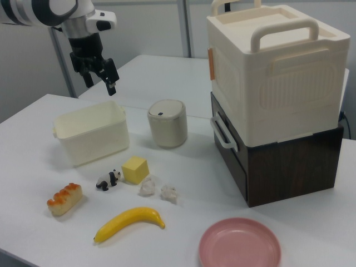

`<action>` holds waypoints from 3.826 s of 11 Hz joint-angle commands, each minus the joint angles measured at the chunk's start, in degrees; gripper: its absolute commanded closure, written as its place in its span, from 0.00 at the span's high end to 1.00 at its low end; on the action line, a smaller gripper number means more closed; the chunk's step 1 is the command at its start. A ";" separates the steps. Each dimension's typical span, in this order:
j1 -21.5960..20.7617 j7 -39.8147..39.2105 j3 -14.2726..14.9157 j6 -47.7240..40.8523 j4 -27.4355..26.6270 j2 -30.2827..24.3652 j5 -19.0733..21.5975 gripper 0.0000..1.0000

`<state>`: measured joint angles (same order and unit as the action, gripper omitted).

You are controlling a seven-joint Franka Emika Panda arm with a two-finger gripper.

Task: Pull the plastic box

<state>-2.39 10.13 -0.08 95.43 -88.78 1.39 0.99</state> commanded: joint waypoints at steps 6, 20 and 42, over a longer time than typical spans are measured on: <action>1.25 -17.11 -2.82 3.18 -2.80 -0.16 4.45 1.00; -6.48 -43.79 -11.08 22.52 1.59 18.02 3.76 1.00; -5.96 -45.81 -10.55 21.20 -7.18 19.28 -7.66 1.00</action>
<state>-8.03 -37.18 -11.24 117.50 -90.43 25.45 -4.98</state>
